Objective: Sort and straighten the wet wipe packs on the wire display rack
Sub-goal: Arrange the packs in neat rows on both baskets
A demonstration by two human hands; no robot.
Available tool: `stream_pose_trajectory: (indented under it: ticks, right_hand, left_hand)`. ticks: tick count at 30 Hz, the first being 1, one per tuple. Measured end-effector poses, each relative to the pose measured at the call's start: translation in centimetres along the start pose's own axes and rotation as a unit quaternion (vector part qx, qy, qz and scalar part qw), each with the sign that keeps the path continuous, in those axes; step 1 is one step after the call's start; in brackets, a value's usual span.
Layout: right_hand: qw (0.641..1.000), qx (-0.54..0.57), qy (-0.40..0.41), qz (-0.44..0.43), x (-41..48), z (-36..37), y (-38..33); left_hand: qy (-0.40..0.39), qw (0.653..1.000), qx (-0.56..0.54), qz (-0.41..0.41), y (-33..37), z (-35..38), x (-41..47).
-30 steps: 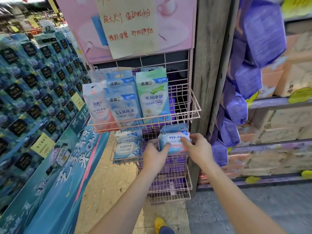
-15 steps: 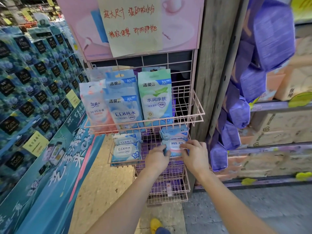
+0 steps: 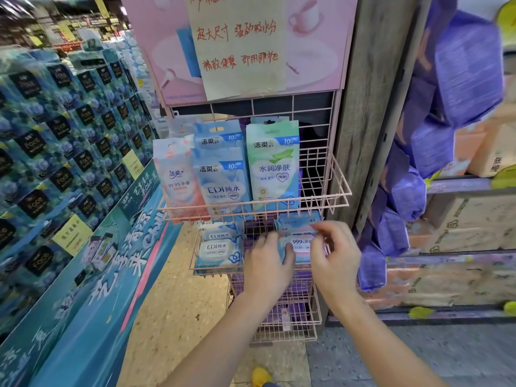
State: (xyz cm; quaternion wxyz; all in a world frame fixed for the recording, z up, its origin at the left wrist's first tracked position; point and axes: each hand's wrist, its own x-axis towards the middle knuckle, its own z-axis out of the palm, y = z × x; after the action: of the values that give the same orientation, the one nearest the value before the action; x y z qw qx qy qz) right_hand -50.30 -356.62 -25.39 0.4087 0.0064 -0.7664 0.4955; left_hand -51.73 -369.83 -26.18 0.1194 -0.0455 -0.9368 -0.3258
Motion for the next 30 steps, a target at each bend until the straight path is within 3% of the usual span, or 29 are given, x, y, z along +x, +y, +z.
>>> stream_pose_trajectory:
  ticks: [4, 6, 8, 11, 14, 22, 27, 30]
  right_hand:
    - [0.988, 0.139, 0.038, -0.048, 4.4, -0.3, -5.9]
    - [0.988, 0.151, -0.016, -0.003, 7.7, 0.4, -7.5]
    - [0.979, 0.122, -0.138, 0.087, 11.5, 1.3, -7.9]
    - [0.892, 0.143, -0.351, 0.246, 15.9, 2.4, -7.0]
    - [0.818, 0.168, -0.468, 0.289, 17.4, 3.3, -5.9]
    - [0.823, 0.165, -0.481, 0.253, 17.8, 3.9, -4.6]
    - [0.773, 0.194, -0.548, 0.255, 17.7, 3.7, -4.6]
    - [0.811, 0.178, -0.489, 0.267, 17.4, 4.6, -4.5]
  left_hand:
    - [0.143, 0.981, -0.123, 0.045, 2.0, -3.8, -0.8]
    - [0.199, 0.967, -0.141, 0.072, 2.9, -5.4, -0.5]
    - [0.225, 0.959, -0.151, 0.084, 3.7, -6.8, 0.0]
    - [0.209, 0.964, -0.15, 0.069, 4.8, -8.1, 0.7]
    - [0.189, 0.972, -0.129, 0.046, 5.3, -8.6, 1.2]
    - [0.187, 0.979, -0.074, 0.04, 5.9, -9.4, 1.3]
    - [0.185, 0.979, -0.064, 0.052, 6.0, -9.7, 1.3]
    - [0.184, 0.98, -0.057, 0.057, 5.8, -9.9, 1.5]
